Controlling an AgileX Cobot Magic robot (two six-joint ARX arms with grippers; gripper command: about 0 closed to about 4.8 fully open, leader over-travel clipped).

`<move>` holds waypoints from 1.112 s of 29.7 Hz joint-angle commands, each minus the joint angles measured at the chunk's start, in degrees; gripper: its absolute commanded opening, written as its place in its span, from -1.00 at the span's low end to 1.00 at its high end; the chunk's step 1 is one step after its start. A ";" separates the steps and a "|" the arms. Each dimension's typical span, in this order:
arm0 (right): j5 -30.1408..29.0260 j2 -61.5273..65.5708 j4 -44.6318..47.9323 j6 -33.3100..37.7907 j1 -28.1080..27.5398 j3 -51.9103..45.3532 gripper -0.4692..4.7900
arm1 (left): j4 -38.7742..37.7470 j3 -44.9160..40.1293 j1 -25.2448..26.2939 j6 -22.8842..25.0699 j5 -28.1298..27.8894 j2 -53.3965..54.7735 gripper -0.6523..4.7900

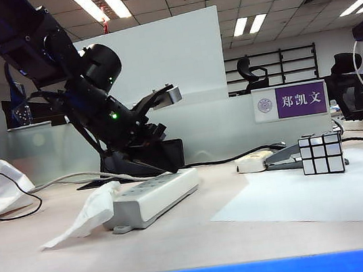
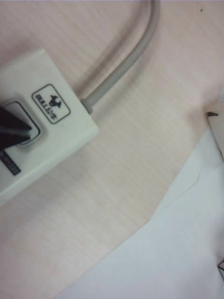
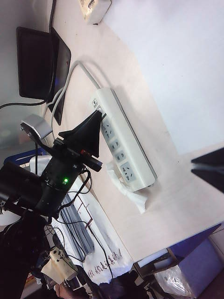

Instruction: Press the button on the power strip.

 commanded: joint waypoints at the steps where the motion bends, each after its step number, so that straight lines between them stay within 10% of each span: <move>1: -0.04 -0.04 0.72 -0.33 0.07 0.17 -0.82 | -0.35 0.04 -0.07 0.63 -1.53 0.85 -0.78; 33: -0.02 -0.04 0.74 -1.40 0.07 0.17 -0.82 | -14.12 0.11 0.04 6.45 -8.41 3.15 -0.78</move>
